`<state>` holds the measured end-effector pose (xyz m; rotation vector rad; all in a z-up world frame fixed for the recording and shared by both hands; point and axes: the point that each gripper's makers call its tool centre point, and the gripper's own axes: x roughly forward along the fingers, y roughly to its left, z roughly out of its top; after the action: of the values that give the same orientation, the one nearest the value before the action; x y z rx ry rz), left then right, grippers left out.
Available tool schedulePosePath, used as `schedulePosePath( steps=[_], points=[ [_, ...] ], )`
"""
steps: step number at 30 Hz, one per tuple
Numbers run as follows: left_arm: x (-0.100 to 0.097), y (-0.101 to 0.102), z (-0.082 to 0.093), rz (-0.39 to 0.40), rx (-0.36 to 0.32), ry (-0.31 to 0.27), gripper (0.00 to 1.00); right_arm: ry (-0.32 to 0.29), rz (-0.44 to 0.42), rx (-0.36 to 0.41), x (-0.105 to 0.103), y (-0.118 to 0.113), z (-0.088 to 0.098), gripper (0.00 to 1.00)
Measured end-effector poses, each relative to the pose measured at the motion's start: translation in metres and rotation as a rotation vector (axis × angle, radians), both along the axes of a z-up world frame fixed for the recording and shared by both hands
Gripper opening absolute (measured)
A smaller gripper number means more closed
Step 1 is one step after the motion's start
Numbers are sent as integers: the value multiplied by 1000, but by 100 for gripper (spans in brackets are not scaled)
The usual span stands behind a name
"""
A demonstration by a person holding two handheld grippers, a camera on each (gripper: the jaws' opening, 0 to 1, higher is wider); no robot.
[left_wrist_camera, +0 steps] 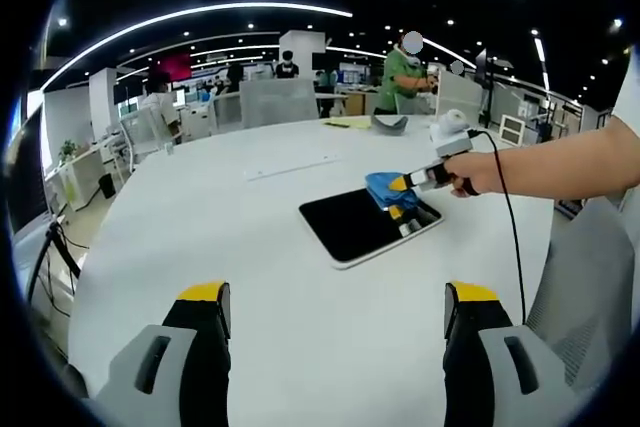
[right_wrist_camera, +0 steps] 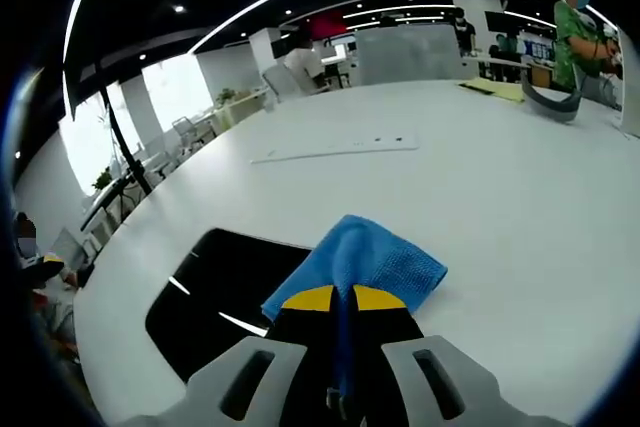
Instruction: Wipe the mirror surface with the cleaning cloth until all visible marks leave the cleaned area.
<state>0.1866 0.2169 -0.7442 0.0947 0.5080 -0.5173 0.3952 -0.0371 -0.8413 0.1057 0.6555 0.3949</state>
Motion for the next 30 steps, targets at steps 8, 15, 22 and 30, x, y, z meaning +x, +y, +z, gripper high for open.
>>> schedulePosePath(
  steps=[8,15,22,30],
  points=[
    [1,-2,-2,0,-5,6,89,-6,-8,4,5,-1,0,1],
    [2,-2,-4,-4,-9,5,89,-7,-9,5,5,-1,0,1],
    [3,-2,-4,-3,-14,3,89,-3,7,-13,6,6,0,1],
    [1,4,-5,13,-14,6,89,2,38,-25,7,20,0,1]
  ],
)
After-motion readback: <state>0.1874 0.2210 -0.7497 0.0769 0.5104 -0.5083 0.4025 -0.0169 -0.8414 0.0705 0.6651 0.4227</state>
